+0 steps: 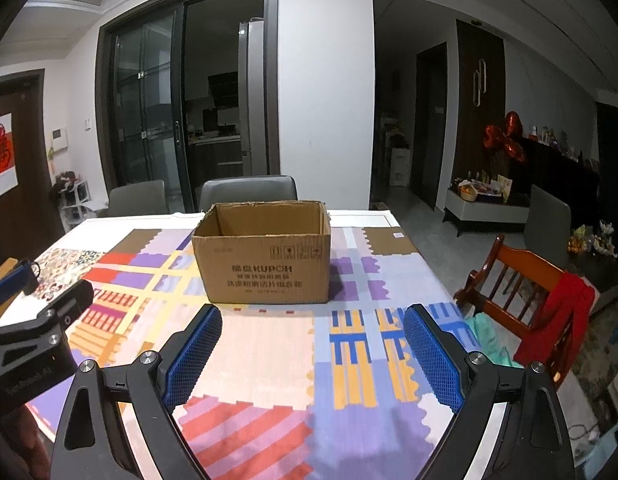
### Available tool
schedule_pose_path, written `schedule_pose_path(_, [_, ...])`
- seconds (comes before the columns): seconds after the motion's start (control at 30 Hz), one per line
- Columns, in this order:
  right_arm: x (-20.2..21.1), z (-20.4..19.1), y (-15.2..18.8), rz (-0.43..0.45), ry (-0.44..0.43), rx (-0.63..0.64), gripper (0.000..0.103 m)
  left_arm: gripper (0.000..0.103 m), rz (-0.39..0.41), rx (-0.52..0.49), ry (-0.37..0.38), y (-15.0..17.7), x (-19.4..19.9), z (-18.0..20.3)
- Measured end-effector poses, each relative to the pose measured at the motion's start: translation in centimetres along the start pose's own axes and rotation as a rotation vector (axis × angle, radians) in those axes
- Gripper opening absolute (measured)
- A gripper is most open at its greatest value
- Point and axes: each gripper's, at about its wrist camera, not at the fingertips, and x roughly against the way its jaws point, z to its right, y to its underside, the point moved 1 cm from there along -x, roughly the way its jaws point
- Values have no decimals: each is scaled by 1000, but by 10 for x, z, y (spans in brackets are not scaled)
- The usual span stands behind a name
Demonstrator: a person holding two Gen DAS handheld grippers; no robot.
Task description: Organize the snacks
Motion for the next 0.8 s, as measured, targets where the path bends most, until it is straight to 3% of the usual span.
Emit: schedule_pose_path(0.8, [24,1,20,-6,-2,-8,93,103,-5,0,13,16,22,-4])
